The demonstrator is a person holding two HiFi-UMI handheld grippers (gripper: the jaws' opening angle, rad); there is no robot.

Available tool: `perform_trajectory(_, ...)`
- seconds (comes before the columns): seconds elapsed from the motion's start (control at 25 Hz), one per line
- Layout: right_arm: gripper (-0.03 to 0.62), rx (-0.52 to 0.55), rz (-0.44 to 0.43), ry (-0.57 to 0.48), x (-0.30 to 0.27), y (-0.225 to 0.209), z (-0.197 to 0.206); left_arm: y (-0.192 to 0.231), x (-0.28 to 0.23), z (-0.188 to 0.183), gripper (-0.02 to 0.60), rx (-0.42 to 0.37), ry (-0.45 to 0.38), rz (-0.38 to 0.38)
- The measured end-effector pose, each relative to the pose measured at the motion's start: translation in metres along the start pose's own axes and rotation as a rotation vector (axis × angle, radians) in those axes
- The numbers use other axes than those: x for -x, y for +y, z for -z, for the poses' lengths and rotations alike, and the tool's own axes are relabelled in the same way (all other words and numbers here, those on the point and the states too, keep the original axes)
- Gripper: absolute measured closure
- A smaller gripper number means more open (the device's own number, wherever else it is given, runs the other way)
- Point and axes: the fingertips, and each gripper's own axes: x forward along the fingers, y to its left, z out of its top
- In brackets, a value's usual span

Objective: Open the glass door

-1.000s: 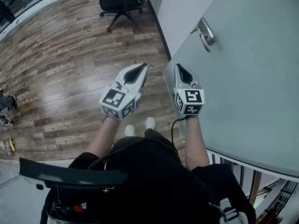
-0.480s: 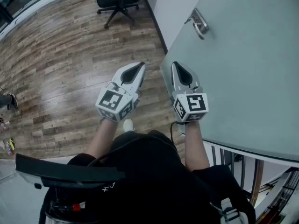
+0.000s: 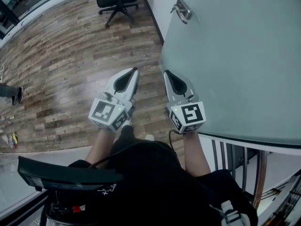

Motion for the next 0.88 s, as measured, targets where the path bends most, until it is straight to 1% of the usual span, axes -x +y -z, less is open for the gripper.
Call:
perform_trajectory(0.12, 0.592, -0.023, -0.016, -0.001, 0.021, 0.003, 0.006, -0.018, 0.014, 0.006, 0.583, -0.008, 0.032, -0.048)
perform_trajectory(0.2, 0.592, -0.027, -0.032, -0.002, 0.032, 0.004, 0.010, -0.027, 0.021, 0.009, 0.583, -0.016, 0.033, -0.067)
perform_trajectory(0.32, 0.592, -0.035, -0.056, -0.022, 0.042, 0.006, 0.009, -0.038, 0.030, 0.010, 0.581, -0.037, 0.004, -0.067)
perform_trajectory(0.48, 0.591, -0.035, -0.079, -0.038, 0.054, 0.013, 0.006, -0.050, 0.041, 0.008, 0.582, -0.050, -0.010, -0.080)
perform_trajectory(0.64, 0.592, -0.025, -0.077, -0.063, 0.064, 0.023, -0.004, -0.056, 0.053, -0.004, 0.583, -0.070, -0.037, -0.069)
perform_trajectory(0.88, 0.592, -0.019, -0.063, -0.063, 0.067, 0.029, -0.009, -0.054, 0.057, -0.012, 0.581, -0.070, -0.054, -0.053)
